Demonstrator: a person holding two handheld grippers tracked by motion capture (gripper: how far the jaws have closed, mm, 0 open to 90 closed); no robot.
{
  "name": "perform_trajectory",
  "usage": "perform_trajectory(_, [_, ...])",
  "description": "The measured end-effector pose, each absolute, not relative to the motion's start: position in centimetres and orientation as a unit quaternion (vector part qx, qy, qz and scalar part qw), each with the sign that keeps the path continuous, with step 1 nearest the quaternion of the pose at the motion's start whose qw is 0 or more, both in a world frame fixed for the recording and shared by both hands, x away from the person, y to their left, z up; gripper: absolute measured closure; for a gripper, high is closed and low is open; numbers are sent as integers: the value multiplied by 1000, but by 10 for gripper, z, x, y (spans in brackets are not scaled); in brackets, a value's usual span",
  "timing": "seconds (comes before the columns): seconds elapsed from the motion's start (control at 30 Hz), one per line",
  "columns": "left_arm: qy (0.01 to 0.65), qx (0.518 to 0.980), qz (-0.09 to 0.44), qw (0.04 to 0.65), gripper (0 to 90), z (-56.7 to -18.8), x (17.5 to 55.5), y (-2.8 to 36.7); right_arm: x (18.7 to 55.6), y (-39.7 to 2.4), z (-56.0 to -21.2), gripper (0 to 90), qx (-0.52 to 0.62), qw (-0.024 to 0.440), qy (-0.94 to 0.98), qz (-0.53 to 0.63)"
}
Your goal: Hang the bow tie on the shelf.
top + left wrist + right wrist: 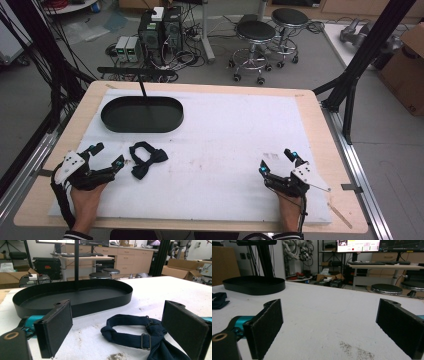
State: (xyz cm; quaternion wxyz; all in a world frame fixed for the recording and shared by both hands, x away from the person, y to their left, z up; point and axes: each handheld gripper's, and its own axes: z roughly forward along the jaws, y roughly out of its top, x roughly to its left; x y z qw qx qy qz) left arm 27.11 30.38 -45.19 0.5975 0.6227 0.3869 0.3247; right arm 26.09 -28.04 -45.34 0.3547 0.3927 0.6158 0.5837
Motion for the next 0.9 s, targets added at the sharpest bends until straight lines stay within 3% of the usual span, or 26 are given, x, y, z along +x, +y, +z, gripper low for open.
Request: perform_trajectory(0.9, [391, 624, 318, 597, 101, -451, 273, 304, 262, -282, -453, 62, 397, 348, 614, 587])
